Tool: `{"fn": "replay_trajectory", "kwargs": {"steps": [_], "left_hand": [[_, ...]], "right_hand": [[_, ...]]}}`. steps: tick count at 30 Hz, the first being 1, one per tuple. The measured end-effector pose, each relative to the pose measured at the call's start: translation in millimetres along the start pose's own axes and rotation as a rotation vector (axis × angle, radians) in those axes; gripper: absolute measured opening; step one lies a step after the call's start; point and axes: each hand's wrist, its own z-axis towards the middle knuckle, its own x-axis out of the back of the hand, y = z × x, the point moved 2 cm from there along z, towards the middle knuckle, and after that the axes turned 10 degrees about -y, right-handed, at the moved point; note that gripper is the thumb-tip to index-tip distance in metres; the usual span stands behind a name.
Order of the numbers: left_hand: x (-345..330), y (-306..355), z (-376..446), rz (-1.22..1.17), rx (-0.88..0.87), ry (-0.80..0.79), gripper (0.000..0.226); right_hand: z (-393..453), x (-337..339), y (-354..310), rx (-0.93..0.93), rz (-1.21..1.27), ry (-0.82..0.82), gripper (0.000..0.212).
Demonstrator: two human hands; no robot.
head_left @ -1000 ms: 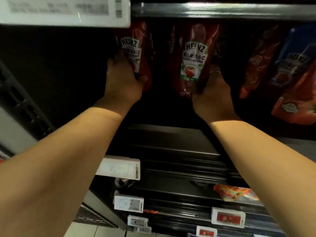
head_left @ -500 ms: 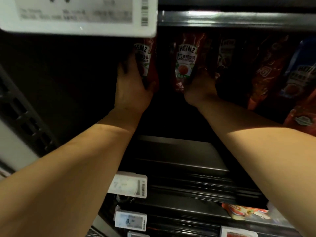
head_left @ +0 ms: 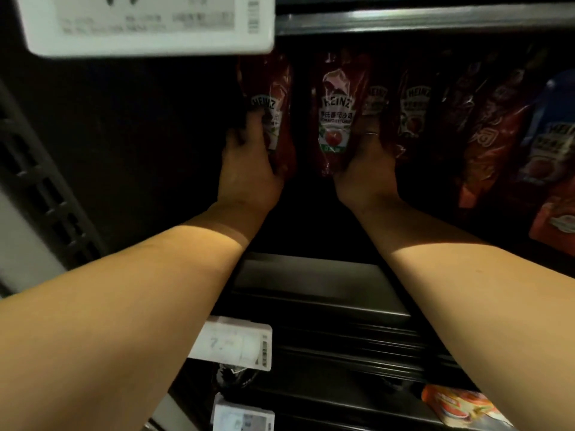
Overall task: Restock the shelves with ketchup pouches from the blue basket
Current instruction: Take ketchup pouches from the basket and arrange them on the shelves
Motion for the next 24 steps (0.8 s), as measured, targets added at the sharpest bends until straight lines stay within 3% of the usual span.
{"fn": "replay_trajectory", "kwargs": {"steps": [6,11,16,20,24], "left_hand": [[-14.9,-2.9,21.0,0.138,0.012,-0.127,0.092],[-18.9,-8.7,30.5,0.146,0.03,-0.201,0.098],[-14.6,-10.2,28.4,0.074,0.047,-0.129,0.085],[-11.5,-12.6,29.1,-0.027,0.046,-0.098,0.067],[-9.8,-17.5,29.7,-0.063,0.07,-0.13,0.052]], "right_hand": [[6.6,-12.8,-1.7,0.092,-0.059,-0.193,0.072],[16.0,-22.8,-3.4,0.087,-0.088,-0.321,0.088],[13.5,-19.6,0.5,0.093,0.014,-0.367,0.087],[14.4,-13.4,4.1,0.087,0.08,-0.256,0.079],[18.6,-15.4,4.1,0.091,0.042,-0.329,0.081]]}}
